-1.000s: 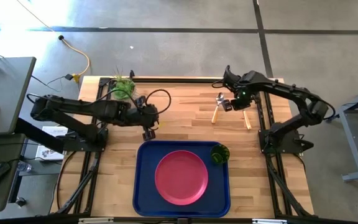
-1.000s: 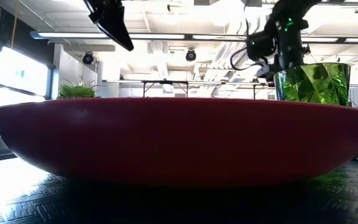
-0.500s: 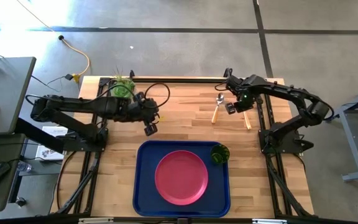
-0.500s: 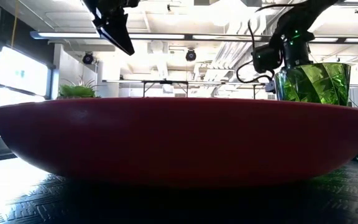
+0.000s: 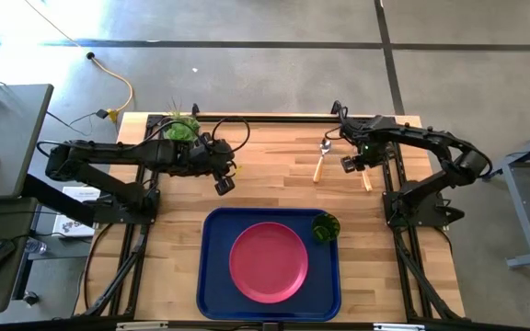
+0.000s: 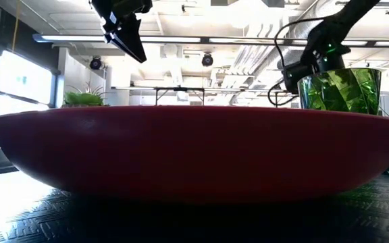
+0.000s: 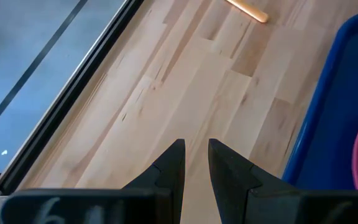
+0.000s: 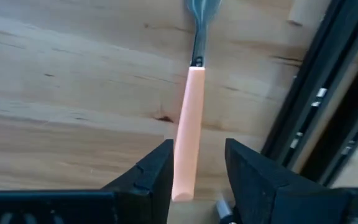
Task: Pick and place plate/cup/fork/spoon on tray
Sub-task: Put the yellow fork on the blue tray to the left side of the pink plate
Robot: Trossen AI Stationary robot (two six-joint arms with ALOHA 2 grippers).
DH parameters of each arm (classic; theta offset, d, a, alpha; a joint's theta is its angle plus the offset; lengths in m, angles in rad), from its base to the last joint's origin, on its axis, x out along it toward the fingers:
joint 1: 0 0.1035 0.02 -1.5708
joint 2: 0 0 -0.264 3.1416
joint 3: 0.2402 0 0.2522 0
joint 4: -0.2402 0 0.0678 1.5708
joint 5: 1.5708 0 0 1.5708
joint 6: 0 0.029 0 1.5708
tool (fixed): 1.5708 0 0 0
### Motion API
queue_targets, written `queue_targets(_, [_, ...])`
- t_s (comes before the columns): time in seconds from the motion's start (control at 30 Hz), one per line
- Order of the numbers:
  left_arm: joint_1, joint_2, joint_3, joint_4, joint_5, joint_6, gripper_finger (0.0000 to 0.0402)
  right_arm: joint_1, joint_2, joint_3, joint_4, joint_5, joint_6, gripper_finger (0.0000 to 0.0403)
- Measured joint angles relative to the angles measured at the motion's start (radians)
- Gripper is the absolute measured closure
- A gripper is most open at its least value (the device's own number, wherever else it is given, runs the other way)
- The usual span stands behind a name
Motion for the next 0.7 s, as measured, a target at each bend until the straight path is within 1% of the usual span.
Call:
queue_targets(0.2, [0.002,0.000,0.000,0.017,0.000,0.000,0.0339,0.000,0.000,-0.070,0.080,-0.027,0.014,0.0267])
queue_targets(0.3, [0.002,0.000,0.000,0.017,0.000,0.000,0.0339,0.000,0.000,-0.090,0.090,-0.033,0.014,0.0267])
queue_targets(0.53, [0.002,0.000,0.000,0.017,0.000,0.000,0.0339,0.000,0.005,-0.092,0.135,-0.024,0.013,0.0267])
queue_targets(0.7, [0.002,0.000,0.000,0.017,0.003,0.000,0.0339,0.000,0.057,-0.092,0.154,-0.016,0.003,0.0267])
